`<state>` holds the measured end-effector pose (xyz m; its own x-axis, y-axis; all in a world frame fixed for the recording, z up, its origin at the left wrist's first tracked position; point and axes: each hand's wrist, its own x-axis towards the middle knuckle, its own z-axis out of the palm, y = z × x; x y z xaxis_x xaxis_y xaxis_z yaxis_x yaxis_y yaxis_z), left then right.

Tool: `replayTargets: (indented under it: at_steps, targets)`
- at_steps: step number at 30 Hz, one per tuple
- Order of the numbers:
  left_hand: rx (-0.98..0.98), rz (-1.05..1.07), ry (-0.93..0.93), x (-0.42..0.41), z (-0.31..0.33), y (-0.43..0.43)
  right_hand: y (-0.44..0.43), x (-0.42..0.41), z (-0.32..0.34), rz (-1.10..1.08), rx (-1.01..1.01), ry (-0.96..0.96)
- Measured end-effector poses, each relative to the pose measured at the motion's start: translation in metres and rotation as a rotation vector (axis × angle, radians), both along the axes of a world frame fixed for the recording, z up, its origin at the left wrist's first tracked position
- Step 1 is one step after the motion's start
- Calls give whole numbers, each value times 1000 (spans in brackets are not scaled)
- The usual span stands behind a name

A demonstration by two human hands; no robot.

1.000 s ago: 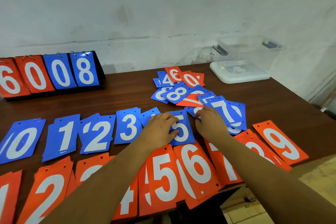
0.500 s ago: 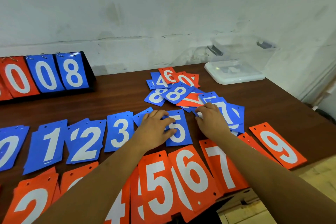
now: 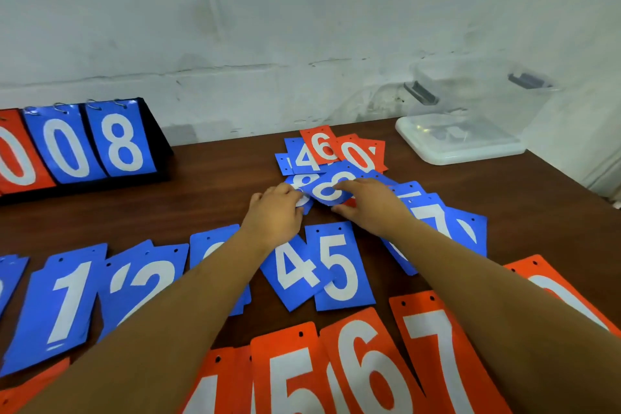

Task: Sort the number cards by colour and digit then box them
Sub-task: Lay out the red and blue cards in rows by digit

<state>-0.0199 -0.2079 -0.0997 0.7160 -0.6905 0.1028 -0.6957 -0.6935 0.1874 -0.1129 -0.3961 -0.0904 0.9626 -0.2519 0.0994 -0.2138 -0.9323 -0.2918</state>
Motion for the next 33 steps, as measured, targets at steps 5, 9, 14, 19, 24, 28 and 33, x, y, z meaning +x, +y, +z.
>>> replayTargets:
  at_steps: [5,9,14,19,24,28,33]
  targets:
    - [-175,27,-235,5,-3,5,3,-2,3,96,-41,-186]
    - [-674,233,204,0,32,-4,17,-6,16,117,-3,-540]
    - [-1058,377,1196,6,61,1,41,-1,23,339,-156,-463]
    - [-1140,514,999,17,49,31,46,19,14,83,116,-232]
    - [-1185,563,1010,16,28,63,52,45,9,100,64,162]
    - [-1211,585,1032,16,22,78,55,52,8,190,-139,90]
    - [-1249,587,1047,16,20,89,60,51,4,219,-177,94]
